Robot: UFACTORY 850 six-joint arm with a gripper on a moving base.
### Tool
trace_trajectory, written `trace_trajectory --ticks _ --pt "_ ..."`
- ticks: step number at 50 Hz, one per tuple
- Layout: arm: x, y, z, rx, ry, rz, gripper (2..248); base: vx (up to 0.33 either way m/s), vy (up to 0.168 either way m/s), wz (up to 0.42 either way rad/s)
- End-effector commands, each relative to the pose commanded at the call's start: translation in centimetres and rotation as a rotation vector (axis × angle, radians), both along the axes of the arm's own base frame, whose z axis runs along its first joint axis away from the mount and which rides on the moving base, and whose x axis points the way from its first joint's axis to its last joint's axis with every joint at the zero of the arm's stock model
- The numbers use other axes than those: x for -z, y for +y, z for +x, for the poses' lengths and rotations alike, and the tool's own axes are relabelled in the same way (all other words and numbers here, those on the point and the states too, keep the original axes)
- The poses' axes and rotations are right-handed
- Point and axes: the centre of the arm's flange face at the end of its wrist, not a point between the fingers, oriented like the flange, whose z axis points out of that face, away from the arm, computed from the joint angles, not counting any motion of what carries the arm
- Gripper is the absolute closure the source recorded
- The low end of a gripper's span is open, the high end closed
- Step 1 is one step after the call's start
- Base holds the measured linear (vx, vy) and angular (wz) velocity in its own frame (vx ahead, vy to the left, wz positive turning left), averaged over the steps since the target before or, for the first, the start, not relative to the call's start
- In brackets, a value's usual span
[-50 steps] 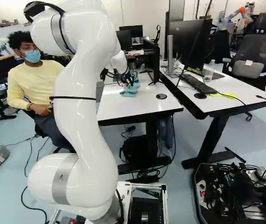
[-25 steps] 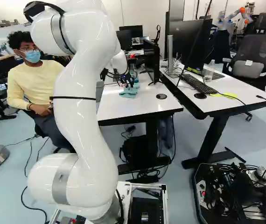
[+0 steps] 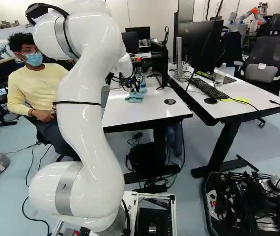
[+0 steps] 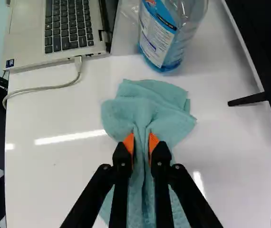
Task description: Clean the table with the green towel
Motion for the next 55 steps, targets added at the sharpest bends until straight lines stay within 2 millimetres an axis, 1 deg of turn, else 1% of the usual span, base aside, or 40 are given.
trace_trajectory --ticks 21,29,41,55 --pt "0.3 3.7 2.2 -0.050 -0.024 0.001 194 0.000 0.000 0.000" --pt "0.3 5.1 2.7 -0.068 -0.031 0.002 194 0.000 0.000 0.000" --pt "0.4 7.3 2.8 -0.098 -0.036 0.003 194 0.000 0.000 0.000" --pt "0.4 9.9 2.5 -0.133 -0.036 0.004 194 0.000 0.000 0.000"
